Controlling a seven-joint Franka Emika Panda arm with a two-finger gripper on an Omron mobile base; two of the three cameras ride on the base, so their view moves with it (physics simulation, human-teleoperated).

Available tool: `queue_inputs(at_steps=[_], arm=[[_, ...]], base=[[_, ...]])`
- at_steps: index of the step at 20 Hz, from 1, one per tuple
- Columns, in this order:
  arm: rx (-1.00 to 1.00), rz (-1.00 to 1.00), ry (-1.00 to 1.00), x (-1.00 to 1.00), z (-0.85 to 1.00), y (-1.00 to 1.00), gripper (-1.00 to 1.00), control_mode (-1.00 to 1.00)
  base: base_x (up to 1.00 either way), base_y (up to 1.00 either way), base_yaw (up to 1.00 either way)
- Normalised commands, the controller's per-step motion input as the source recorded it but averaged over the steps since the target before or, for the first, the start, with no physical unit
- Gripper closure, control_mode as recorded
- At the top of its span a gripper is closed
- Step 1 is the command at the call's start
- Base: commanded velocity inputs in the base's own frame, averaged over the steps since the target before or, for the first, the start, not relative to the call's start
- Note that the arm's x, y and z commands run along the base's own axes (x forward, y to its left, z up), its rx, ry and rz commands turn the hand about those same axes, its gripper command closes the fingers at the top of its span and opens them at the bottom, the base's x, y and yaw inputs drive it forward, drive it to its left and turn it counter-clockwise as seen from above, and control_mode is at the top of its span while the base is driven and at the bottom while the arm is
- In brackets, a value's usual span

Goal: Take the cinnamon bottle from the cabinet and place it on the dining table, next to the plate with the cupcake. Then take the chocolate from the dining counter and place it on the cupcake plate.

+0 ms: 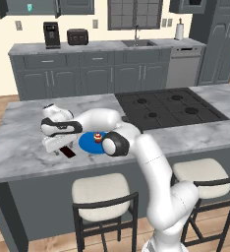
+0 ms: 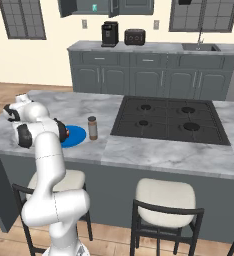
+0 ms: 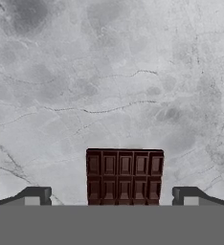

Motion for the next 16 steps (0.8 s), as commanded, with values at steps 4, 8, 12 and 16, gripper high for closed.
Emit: queue_inputs(at_steps=[4,8,12,16], arm=[[0.00,0.00,-0.10,-0.09,-0.46,-0.04,-1.00,-1.00],[0.01,0.00,-0.14,-0.09,-0.47,-0.03,-1.00,-1.00],[0.10,0.00,-0.18,-0.13,-0.44,-0.11,-1.00,-1.00],[0.12,0.00,-0.15,-0.12,-0.42,-0.14,-1.00,-1.00]], base=[[0.00,0.00,0.00],[0.00,0.00,0.00],[0.00,0.00,0.00],[0.00,0.00,0.00]])
